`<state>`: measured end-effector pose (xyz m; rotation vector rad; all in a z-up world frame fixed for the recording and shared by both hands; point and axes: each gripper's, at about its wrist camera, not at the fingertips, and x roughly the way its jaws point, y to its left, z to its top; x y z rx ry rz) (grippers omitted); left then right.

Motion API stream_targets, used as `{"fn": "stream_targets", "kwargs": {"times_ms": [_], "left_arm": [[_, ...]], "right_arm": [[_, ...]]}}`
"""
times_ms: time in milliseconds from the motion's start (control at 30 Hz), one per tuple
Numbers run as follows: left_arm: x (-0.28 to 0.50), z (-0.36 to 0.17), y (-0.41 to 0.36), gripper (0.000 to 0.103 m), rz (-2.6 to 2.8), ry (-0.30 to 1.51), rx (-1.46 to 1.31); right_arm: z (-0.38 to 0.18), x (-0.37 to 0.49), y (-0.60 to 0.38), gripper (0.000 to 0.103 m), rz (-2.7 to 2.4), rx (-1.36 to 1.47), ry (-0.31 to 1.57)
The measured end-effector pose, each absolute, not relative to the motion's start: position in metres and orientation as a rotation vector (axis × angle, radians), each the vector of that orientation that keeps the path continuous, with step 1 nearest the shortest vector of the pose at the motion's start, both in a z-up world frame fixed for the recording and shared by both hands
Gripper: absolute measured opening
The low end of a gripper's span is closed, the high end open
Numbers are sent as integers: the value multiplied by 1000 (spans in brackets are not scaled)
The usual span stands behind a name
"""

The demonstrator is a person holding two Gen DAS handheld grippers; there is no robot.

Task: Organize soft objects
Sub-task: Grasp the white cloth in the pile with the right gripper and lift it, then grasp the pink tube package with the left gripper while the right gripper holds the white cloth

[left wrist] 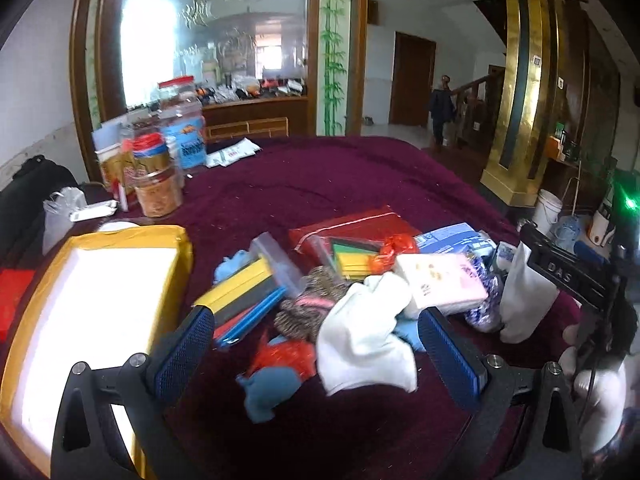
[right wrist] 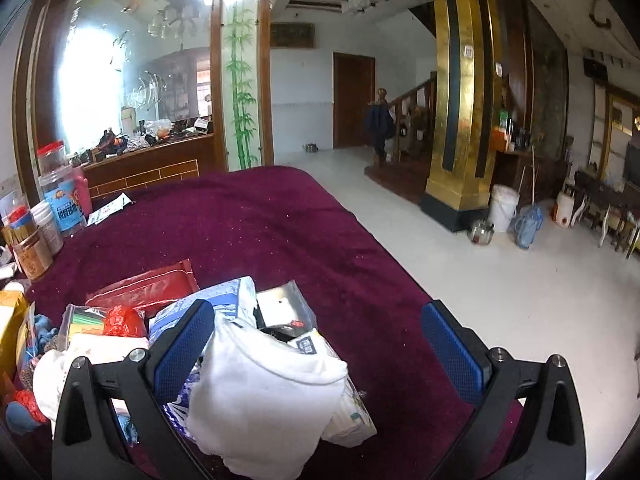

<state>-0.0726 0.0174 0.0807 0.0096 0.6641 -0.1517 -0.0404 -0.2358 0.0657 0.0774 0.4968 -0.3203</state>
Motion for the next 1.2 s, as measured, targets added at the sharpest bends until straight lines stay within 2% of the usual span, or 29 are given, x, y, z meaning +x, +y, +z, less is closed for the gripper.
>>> {"fn": "stream_targets", "kwargs": {"times_ms": [233,400,500,667,700,733,767,800,867,900,1067,1133,1167,1200], "left_arm": [[-53,77,-2,102,-248,704,127],[-31,76,-39,102,-392,711,277],[-24,84,-62,102,-451,629,401],[0,68,-96,102,-555,672,509],[1,62,-102,99,-553,693,534],[0,60,-105,91,-561,706,542],[-3,59,-106,57,-575,724,539],[-6,59,-104,31,-577,747,525],[-12,62,-98,20,-623,786,453],[-17,63,-97,18,-636,791,441],[-49,71,-73,19,-653,768,371],[-57,72,-66,41,-678,766,368],[-61,71,-63,68,-674,759,380],[-65,70,-62,81,-658,737,398]], "right_arm": [[62,-40,-276,103,-274,290,544],[60,-40,-270,103,-257,284,562],[62,-41,-267,103,-270,262,549],[56,-33,-269,103,-247,276,599],[56,-34,-270,103,-251,279,596],[56,-35,-272,103,-255,285,592],[56,-36,-272,103,-259,290,591],[56,-36,-274,103,-261,294,593],[54,-36,-276,103,-260,301,602],[54,-36,-276,103,-258,303,603],[54,-37,-279,103,-256,315,603],[52,-37,-283,103,-251,334,607],[52,-38,-284,103,-249,346,608],[51,-38,-286,103,-248,352,609]]}}
